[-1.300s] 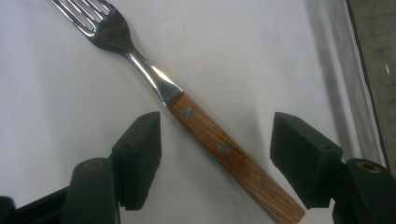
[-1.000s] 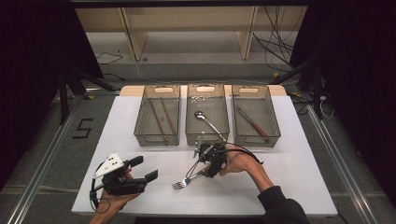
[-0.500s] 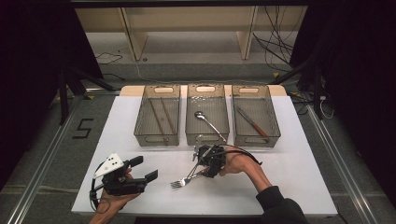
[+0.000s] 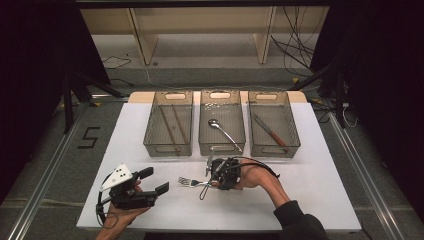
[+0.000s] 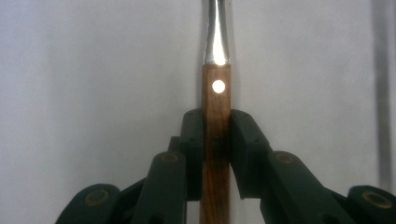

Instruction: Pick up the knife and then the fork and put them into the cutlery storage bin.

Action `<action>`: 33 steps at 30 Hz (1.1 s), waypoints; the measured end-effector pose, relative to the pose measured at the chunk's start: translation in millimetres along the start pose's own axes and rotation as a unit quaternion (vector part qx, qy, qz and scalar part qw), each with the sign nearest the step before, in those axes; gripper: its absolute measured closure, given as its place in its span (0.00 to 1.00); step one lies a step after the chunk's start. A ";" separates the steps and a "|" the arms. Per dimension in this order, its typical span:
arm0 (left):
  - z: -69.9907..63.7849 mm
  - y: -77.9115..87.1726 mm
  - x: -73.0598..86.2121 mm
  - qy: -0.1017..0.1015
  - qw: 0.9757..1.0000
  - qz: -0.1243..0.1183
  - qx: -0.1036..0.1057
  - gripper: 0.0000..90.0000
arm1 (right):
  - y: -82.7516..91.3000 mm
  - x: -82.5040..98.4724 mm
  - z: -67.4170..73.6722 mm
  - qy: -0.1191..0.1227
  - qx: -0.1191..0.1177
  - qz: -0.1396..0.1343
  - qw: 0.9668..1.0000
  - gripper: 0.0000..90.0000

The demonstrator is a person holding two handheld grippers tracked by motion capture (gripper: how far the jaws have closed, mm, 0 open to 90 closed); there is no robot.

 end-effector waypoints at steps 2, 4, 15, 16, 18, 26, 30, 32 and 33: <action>-0.1 0.1 0.0 0.000 1.000 0.000 0.000 0.18 | 1.7 -0.2 -0.6 0.004 0.002 -0.004 1.000 0.85; -0.3 0.0 0.2 0.000 1.000 0.001 0.001 0.18 | 4.8 -1.7 -2.1 0.006 0.006 -0.018 1.000 0.85; -0.3 -0.3 0.3 0.000 1.000 0.002 0.000 0.18 | 44.5 -0.8 -14.7 -0.076 0.017 -0.101 0.992 0.86; -0.2 -0.2 0.2 0.000 1.000 0.001 0.000 0.18 | 47.6 0.1 -17.6 -0.079 0.018 -0.110 0.991 0.86; -0.1 -0.2 0.2 0.000 1.000 0.001 0.000 0.18 | 54.4 2.4 -21.3 -0.102 0.022 -0.119 0.987 0.86; 0.5 -0.2 0.1 0.001 1.000 0.000 -0.001 0.18 | 81.4 14.5 -45.5 -0.167 0.053 -0.168 0.970 0.86; 0.4 -0.5 0.1 0.002 1.000 0.000 -0.001 0.18 | 99.4 24.2 -59.6 -0.210 0.069 -0.196 0.955 0.86; 0.5 -0.5 0.1 0.002 1.000 0.000 -0.002 0.18 | 108.1 30.2 -66.8 -0.229 0.076 -0.206 0.948 0.86; 0.5 -0.5 0.1 0.002 1.000 0.000 -0.002 0.18 | 112.2 33.3 -70.4 -0.236 0.081 -0.210 0.945 0.86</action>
Point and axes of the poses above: each handheld gripper's, and its own axes: y roughly backward along the jaws, x roughly out of its underside, z roughly to its left, the point moved 10 cm from there along -y, roughly forward along the jaws, and after that the axes turned 4 degrees about -z, right-handed, at the moved point
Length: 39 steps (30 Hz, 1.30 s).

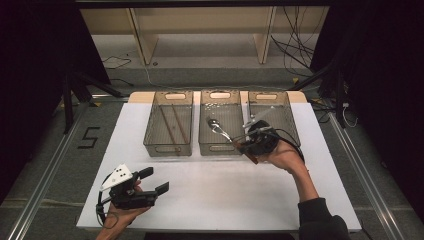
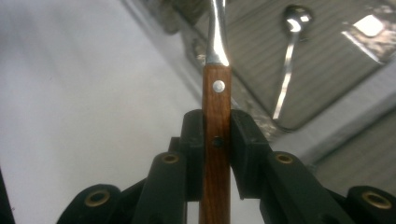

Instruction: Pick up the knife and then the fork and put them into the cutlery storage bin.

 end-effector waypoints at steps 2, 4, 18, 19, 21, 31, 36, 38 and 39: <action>0.0 -0.1 0.0 0.000 1.000 0.000 0.000 0.18 | 7.1 -1.2 -8.8 -0.015 0.010 -0.009 1.000 0.86; -0.1 -0.2 0.1 0.000 1.000 0.000 0.000 0.18 | 12.9 -1.5 -16.8 -0.026 0.021 -0.016 0.999 0.86; 0.3 -0.1 0.0 0.001 1.000 0.000 0.000 0.18 | 30.0 7.0 -59.8 -0.091 0.066 -0.035 0.993 0.86; 0.2 -0.1 0.0 0.000 1.000 0.000 0.000 0.18 | 31.2 7.3 -62.2 -0.094 0.068 -0.037 0.992 0.86; 0.2 -0.1 0.0 0.001 1.000 0.000 0.000 0.18 | 33.7 8.0 -66.3 -0.101 0.074 -0.041 0.991 0.86; 0.2 0.0 -0.1 0.000 1.000 0.000 0.000 0.18 | 42.3 15.3 -89.4 -0.143 0.108 -0.049 0.983 0.86; 0.0 -0.1 0.0 0.000 1.000 0.000 0.000 0.18 | 44.7 19.2 -99.6 -0.158 0.122 -0.052 0.979 0.86; 0.1 -0.1 0.1 0.000 1.000 0.000 0.000 0.18 | 44.9 20.4 -103.9 -0.164 0.127 -0.053 0.977 0.86; 0.1 -0.1 0.0 0.000 1.000 0.000 0.000 0.18 | 44.5 20.9 -106.1 -0.168 0.128 -0.054 0.976 0.86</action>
Point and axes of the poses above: each handheld gripper's, and its own axes: y roughly backward along the jaws, x roughly out of its underside, z roughly to its left, the point moved 10 cm from there along -y, roughly forward along the jaws, and after that the axes turned 4 degrees about -z, right-handed, at the moved point
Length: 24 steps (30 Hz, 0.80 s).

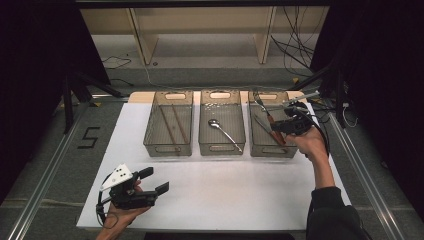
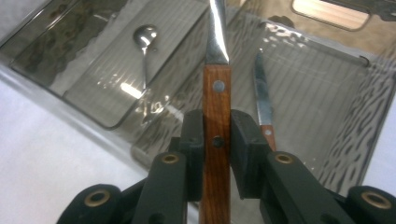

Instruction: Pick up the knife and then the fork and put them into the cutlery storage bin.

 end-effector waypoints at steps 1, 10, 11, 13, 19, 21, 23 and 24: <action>0.0 0.0 0.0 0.000 1.000 0.000 0.000 0.18 | -1.0 0.1 -2.3 -0.004 0.002 0.000 1.000 0.86; 0.0 0.1 -0.1 0.000 1.000 0.000 0.000 0.18 | -11.3 2.8 -22.7 -0.031 0.025 0.008 0.999 0.85; 0.0 0.1 -0.1 0.000 1.000 0.000 0.000 0.18 | -12.8 3.4 -24.2 -0.032 0.026 0.010 0.999 0.85; -0.1 0.2 -0.1 0.000 1.000 0.000 0.001 0.18 | -15.6 5.2 -26.7 -0.034 0.031 0.015 0.999 0.85; 0.0 0.2 0.0 0.000 1.000 0.000 0.001 0.18 | -22.3 9.4 -32.1 -0.038 0.037 0.022 0.998 0.85; 0.1 0.1 -0.1 0.000 1.000 0.000 0.000 0.18 | -24.6 10.9 -33.3 -0.040 0.039 0.024 0.998 0.85; 0.3 0.1 0.0 0.001 1.000 0.000 0.000 0.18 | -26.5 13.5 -34.6 -0.041 0.038 0.029 0.998 0.85; 0.2 0.2 0.0 0.001 1.000 0.000 0.001 0.18 | -27.7 14.9 -34.9 -0.043 0.037 0.031 0.998 0.85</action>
Point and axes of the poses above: each handheld gripper's, and its own axes: y roughly backward along the jaws, x roughly out of its underside, z roughly to its left, the point moved 10 cm from there along -y, roughly forward along the jaws, and after that the axes turned 4 degrees about -z, right-handed, at the moved point
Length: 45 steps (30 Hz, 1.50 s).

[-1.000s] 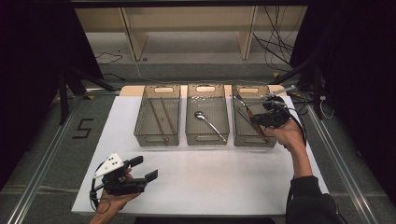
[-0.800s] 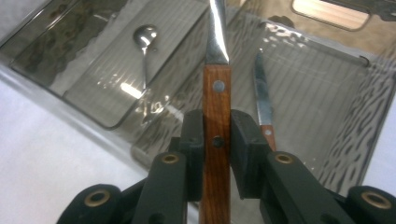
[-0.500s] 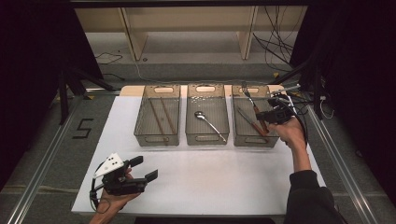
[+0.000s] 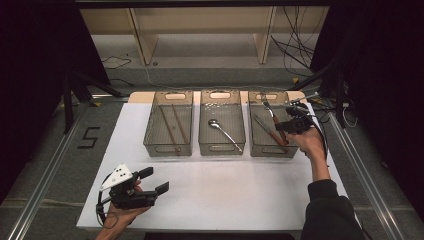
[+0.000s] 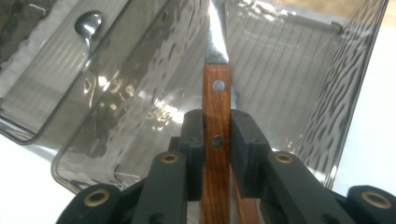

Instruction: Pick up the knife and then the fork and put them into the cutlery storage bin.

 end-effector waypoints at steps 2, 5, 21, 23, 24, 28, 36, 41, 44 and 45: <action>0.0 -0.2 0.1 0.000 1.000 0.000 0.000 0.18 | -2.6 3.3 -1.1 -0.001 0.002 0.007 1.000 0.85; 0.0 -0.2 0.0 0.000 1.000 0.000 0.000 0.18 | -6.4 7.4 -1.9 -0.003 0.003 0.013 1.000 0.85; 0.0 -0.2 0.1 0.001 1.000 0.000 -0.001 0.18 | -3.5 7.4 10.6 -0.005 -0.023 0.009 1.000 0.71; 0.3 -0.2 0.2 0.000 1.000 0.000 -0.001 0.18 | -0.6 6.7 14.3 -0.001 -0.028 0.004 1.000 0.68; 0.3 -0.2 0.2 0.001 1.000 0.000 -0.001 0.18 | 1.6 5.7 16.8 0.001 -0.031 -0.002 1.000 0.66; 0.2 -0.3 0.3 0.001 1.000 0.001 -0.001 0.18 | 11.3 3.1 29.8 0.009 -0.045 -0.023 0.999 0.58; 0.5 -0.2 0.5 0.001 1.000 0.002 -0.003 0.18 | 28.5 7.5 61.5 0.033 -0.069 -0.057 0.995 0.41; 0.7 -0.5 1.1 0.000 1.000 0.004 -0.003 0.18 | 40.9 13.4 79.2 0.039 -0.089 -0.083 0.992 0.38; 0.7 -0.8 1.1 0.003 1.000 0.004 -0.002 0.18 | 46.2 18.3 87.4 0.046 -0.094 -0.096 0.990 0.35; 0.7 -0.8 1.1 0.004 1.000 0.003 -0.002 0.18 | 47.5 20.4 90.1 0.049 -0.096 -0.100 0.989 0.35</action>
Point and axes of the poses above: each handheld gripper's, and its own axes: y roughly backward along the jaws, x roughly out of its underside, z roughly to its left, the point moved 10 cm from there along -y, roughly forward along the jaws, and after that the axes turned 4 degrees about -z, right-handed, at the moved point
